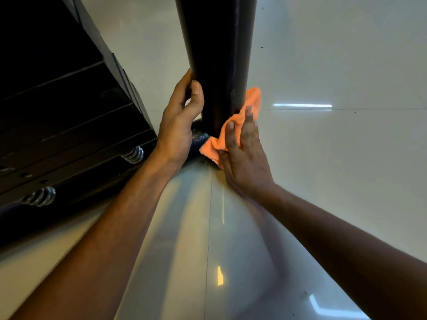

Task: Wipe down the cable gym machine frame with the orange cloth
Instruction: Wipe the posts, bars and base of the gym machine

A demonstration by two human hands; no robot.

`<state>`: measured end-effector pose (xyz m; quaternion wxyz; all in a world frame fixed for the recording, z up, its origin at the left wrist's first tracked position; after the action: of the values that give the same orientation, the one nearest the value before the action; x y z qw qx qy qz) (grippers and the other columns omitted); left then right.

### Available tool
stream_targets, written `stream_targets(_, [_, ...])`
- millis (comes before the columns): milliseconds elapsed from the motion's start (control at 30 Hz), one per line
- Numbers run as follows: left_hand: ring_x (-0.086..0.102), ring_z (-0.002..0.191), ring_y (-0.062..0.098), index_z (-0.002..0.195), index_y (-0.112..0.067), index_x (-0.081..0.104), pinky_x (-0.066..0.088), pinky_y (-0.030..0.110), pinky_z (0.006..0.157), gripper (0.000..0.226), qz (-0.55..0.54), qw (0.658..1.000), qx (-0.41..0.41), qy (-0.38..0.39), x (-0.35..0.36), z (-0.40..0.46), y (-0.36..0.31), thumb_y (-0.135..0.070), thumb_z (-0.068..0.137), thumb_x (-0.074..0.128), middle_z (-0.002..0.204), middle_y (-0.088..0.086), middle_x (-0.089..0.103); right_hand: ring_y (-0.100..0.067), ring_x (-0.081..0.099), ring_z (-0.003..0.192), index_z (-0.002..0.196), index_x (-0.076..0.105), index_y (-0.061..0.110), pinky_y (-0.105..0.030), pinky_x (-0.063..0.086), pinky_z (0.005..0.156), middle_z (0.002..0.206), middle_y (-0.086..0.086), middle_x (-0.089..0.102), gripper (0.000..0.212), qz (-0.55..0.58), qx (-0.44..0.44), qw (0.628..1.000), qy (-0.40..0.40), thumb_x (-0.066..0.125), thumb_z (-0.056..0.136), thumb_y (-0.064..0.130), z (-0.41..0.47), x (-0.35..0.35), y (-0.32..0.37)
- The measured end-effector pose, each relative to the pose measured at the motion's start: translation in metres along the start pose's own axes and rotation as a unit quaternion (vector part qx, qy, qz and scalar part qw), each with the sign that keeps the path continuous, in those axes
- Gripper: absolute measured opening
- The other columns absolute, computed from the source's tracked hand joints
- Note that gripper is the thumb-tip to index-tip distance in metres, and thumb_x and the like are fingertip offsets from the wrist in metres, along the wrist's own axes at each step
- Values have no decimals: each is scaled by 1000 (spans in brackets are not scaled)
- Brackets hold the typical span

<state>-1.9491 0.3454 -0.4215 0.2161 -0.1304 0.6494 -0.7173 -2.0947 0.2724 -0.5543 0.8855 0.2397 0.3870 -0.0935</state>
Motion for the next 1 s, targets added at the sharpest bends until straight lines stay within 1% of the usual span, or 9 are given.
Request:
stream_targets(100, [46, 150, 11, 163, -14, 40, 39, 33, 125, 51, 2, 1000, -6, 13, -1, -4, 11, -31, 116, 44, 161, 0, 52, -48, -6, 164, 166, -27, 32, -70, 21, 127, 173, -30, -11, 97, 10, 14, 999, 32, 55, 115, 29, -7, -2, 0])
stream_targets(167, [45, 152, 10, 165, -17, 38, 37, 36, 127, 53, 8, 1000, -6, 24, -3, -4, 14, -34, 115, 46, 162, -1, 51, -44, -9, 166, 165, -28, 34, -68, 21, 128, 174, -24, -18, 97, 65, 49, 997, 1, 54, 115, 26, 3, -7, 13])
stream_targets(300, [47, 150, 9, 164, -20, 39, 42, 29, 122, 53, 11, 999, -11, 34, -6, -2, 12, -37, 115, 46, 161, -3, 52, -39, -4, 168, 167, -22, 23, -60, 26, 130, 177, -27, -14, 91, 165, 168, 968, -85, 53, 115, 27, 30, -5, 37])
stream_targets(400, [46, 150, 9, 164, -20, 40, 40, 32, 124, 53, 11, 999, -1, 34, -6, -4, 12, -37, 115, 46, 160, -4, 53, -43, -1, 167, 163, -33, 38, -61, 27, 129, 175, -35, -8, 100, 113, 116, 985, -61, 54, 115, 30, 22, 0, 25])
stream_targets(567, [52, 141, 0, 163, -13, 40, 46, 14, 107, 49, 4, 1000, -4, 13, -2, -7, 10, -26, 116, 45, 158, 0, 54, -44, 0, 167, 161, -35, 41, -67, 30, 125, 176, -34, -7, 108, 61, 65, 995, 45, 60, 113, 29, -7, -1, -7])
stream_targets(667, [48, 148, 8, 163, -12, 40, 41, 28, 122, 50, -4, 1000, 2, 26, -2, -7, 11, -29, 116, 44, 160, 1, 53, -38, -1, 168, 162, -35, 34, -58, 31, 129, 178, -26, -11, 98, 135, 114, 984, 5, 51, 116, 32, 10, -9, 18])
stream_targets(767, [47, 150, 9, 163, -14, 39, 39, 28, 124, 50, 0, 1000, 3, 26, -1, -6, 11, -30, 117, 43, 161, -1, 52, -39, 1, 168, 164, -28, 31, -42, 33, 131, 176, -32, -10, 95, 158, 138, 974, -87, 53, 115, 33, 39, -10, 36])
stream_targets(867, [49, 149, 10, 164, -13, 38, 40, 33, 124, 50, -10, 1000, 6, 25, -2, -6, 10, -29, 117, 43, 161, 0, 53, -43, -3, 166, 159, -37, 44, -56, 35, 128, 172, -40, -8, 102, 96, 68, 991, -65, 55, 114, 42, 33, -8, 26])
stream_targets(1000, [53, 140, -2, 162, -12, 41, 45, 16, 109, 46, -5, 1000, 5, 12, -1, -6, 12, -23, 117, 42, 158, -1, 55, -40, -1, 167, 156, -41, 44, -60, 35, 126, 176, -31, -13, 96, 93, 76, 992, 36, 47, 117, 42, 0, -6, 14])
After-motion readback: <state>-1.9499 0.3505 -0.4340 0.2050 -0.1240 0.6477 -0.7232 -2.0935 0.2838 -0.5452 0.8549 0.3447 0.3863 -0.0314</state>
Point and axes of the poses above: each hand's wrist, its own z-axis towards the middle knuckle, its own x-axis out of the palm, y = z × x, the point moved 1 cm from there along z, towards the middle knuckle
